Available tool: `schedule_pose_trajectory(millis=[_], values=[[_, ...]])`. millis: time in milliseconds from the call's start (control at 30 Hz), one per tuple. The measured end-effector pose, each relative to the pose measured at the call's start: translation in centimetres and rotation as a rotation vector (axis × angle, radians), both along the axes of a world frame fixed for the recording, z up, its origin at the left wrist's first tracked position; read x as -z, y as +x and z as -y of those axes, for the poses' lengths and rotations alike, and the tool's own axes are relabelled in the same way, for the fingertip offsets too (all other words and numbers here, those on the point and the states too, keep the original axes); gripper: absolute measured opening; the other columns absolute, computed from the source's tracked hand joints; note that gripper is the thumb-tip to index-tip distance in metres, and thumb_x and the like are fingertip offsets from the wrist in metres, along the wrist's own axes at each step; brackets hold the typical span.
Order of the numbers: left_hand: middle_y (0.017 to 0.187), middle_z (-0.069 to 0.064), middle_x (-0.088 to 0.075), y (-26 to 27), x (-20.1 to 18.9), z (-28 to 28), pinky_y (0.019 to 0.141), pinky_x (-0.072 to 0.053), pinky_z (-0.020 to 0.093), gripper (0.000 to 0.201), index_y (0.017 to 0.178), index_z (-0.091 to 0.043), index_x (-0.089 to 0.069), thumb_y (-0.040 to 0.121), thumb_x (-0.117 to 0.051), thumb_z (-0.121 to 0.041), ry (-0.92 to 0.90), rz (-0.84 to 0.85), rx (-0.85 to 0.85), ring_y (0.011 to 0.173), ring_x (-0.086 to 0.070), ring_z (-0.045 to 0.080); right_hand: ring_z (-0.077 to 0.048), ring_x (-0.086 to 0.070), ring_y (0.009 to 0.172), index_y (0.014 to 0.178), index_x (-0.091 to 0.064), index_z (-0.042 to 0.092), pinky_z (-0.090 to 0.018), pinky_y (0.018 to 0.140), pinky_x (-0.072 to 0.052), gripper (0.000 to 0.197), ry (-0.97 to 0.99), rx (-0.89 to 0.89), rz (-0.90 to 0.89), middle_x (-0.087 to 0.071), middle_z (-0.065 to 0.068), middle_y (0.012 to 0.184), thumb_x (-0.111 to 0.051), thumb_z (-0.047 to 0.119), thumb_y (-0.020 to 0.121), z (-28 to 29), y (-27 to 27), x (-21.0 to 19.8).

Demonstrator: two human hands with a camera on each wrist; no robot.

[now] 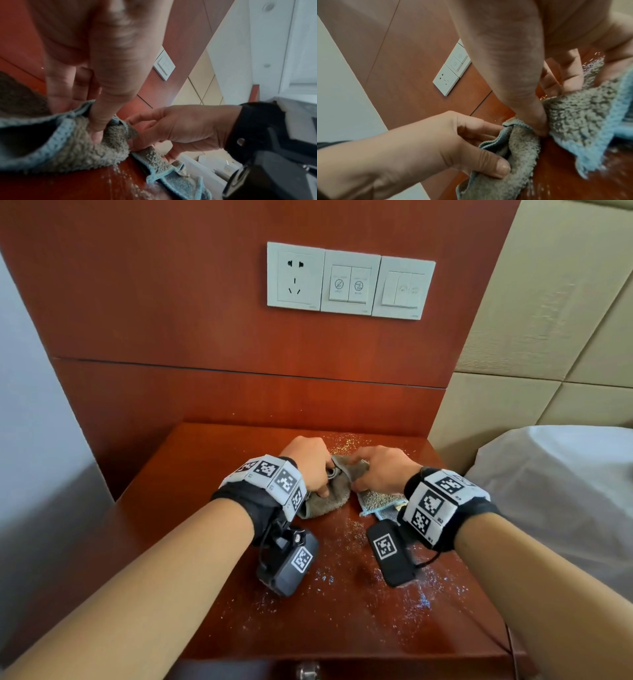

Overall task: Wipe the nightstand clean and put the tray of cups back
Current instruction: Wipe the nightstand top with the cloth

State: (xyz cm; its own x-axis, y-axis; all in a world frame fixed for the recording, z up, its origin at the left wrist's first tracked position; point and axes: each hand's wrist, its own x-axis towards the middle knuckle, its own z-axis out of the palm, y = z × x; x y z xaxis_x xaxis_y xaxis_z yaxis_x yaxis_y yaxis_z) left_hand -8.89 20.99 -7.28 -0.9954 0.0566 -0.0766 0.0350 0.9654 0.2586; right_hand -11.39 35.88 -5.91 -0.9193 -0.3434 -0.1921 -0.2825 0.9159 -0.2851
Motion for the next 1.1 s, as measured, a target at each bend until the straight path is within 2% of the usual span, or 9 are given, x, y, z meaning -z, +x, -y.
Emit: schedule_pose_trajectory(millis=[167, 267, 400, 567, 767, 933, 1000, 1033, 1100], values=[[0.114, 0.004, -0.071, -0.5, -0.3, -0.2, 0.083, -0.054, 0.033, 0.050, 0.118, -0.016, -0.071, 0.071, -0.083, -0.028, -0.030, 0.017, 0.000, 0.103, -0.065, 0.023, -0.024, -0.050, 0.127, 0.142, -0.046, 0.026, -0.032, 0.098, -0.044, 0.058, 0.075, -0.021, 0.034, -0.047, -0.003, 0.144, -0.068, 0.030, 0.088, 0.2, -0.6, -0.5], [0.117, 0.004, -0.071, 0.0, -0.7, -0.2, 0.089, -0.055, 0.037, 0.053, 0.119, -0.015, -0.070, 0.071, -0.083, -0.031, -0.054, 0.045, 0.018, 0.105, -0.065, 0.023, -0.022, -0.056, 0.115, 0.139, -0.048, 0.023, -0.028, 0.087, -0.046, 0.052, 0.110, -0.054, 0.021, -0.052, -0.004, 0.136, -0.066, 0.029, 0.090, 0.1, 0.0, -0.7], [0.115, 0.003, -0.069, 1.8, -1.7, -0.3, 0.079, -0.057, 0.030, 0.055, 0.119, -0.013, -0.069, 0.068, -0.087, -0.023, 0.023, 0.154, 0.050, 0.083, -0.064, 0.018, -0.014, -0.058, 0.085, 0.125, -0.054, 0.026, -0.022, 0.060, -0.048, 0.041, 0.081, -0.085, 0.114, -0.057, -0.002, 0.120, -0.069, 0.027, 0.087, -0.9, 1.5, -0.9], [0.120, 0.004, -0.068, 4.2, -1.1, -0.4, 0.077, -0.062, 0.036, 0.066, 0.125, -0.013, -0.066, 0.063, -0.090, -0.021, 0.139, 0.288, 0.062, 0.089, -0.072, 0.023, -0.007, -0.051, 0.080, 0.112, -0.055, 0.032, -0.021, 0.059, -0.040, 0.034, 0.025, -0.093, 0.209, -0.052, 0.012, 0.096, -0.073, 0.029, 0.083, -2.9, 3.7, -0.3], [0.118, 0.008, -0.070, 6.2, -1.5, -1.1, 0.080, -0.061, 0.037, 0.059, 0.122, -0.011, -0.067, 0.068, -0.087, -0.024, 0.211, 0.276, 0.033, 0.084, -0.075, 0.029, -0.012, -0.054, 0.072, 0.118, -0.055, 0.028, -0.023, 0.053, -0.048, 0.038, 0.020, -0.035, 0.216, -0.055, 0.004, 0.101, -0.073, 0.027, 0.084, -2.7, 5.7, -0.7], [0.112, -0.001, -0.068, 8.5, -0.1, -1.1, 0.089, -0.051, 0.034, 0.056, 0.122, -0.017, -0.067, 0.079, -0.070, -0.053, 0.025, 0.090, 0.092, 0.104, -0.065, 0.022, -0.013, -0.057, 0.089, 0.123, -0.056, 0.033, -0.018, 0.061, -0.044, 0.034, -0.058, 0.008, 0.057, -0.054, 0.002, 0.108, -0.060, 0.033, 0.090, -3.2, 7.5, 0.3], [0.104, 0.002, -0.059, 9.4, 0.9, -1.3, 0.087, -0.044, 0.035, 0.043, 0.110, -0.016, -0.065, 0.087, -0.059, -0.052, 0.003, 0.042, 0.111, 0.111, -0.057, 0.025, -0.020, -0.053, 0.114, 0.134, -0.050, 0.038, -0.028, 0.087, -0.048, 0.041, -0.120, 0.036, -0.051, -0.050, -0.002, 0.120, -0.051, 0.038, 0.092, -3.3, 8.0, 1.5], [0.102, 0.003, -0.056, 9.9, 1.5, -1.4, 0.086, -0.041, 0.035, 0.032, 0.100, -0.018, -0.061, 0.091, -0.055, -0.048, 0.023, 0.020, 0.114, 0.112, -0.053, 0.026, -0.025, -0.040, 0.130, 0.140, -0.041, 0.042, -0.039, 0.103, -0.040, 0.047, -0.093, 0.032, -0.090, -0.043, -0.003, 0.136, -0.047, 0.045, 0.093, -3.2, 8.4, 2.2], [0.107, 0.006, -0.057, 10.8, 2.4, -1.3, 0.088, -0.040, 0.037, 0.018, 0.097, -0.020, -0.055, 0.095, -0.049, -0.038, 0.095, -0.035, 0.087, 0.115, -0.051, 0.027, -0.024, -0.013, 0.147, 0.147, -0.020, 0.051, -0.051, 0.114, -0.017, 0.056, -0.027, -0.001, -0.075, -0.018, 0.007, 0.159, -0.034, 0.059, 0.094, -2.5, 9.4, 3.6]])
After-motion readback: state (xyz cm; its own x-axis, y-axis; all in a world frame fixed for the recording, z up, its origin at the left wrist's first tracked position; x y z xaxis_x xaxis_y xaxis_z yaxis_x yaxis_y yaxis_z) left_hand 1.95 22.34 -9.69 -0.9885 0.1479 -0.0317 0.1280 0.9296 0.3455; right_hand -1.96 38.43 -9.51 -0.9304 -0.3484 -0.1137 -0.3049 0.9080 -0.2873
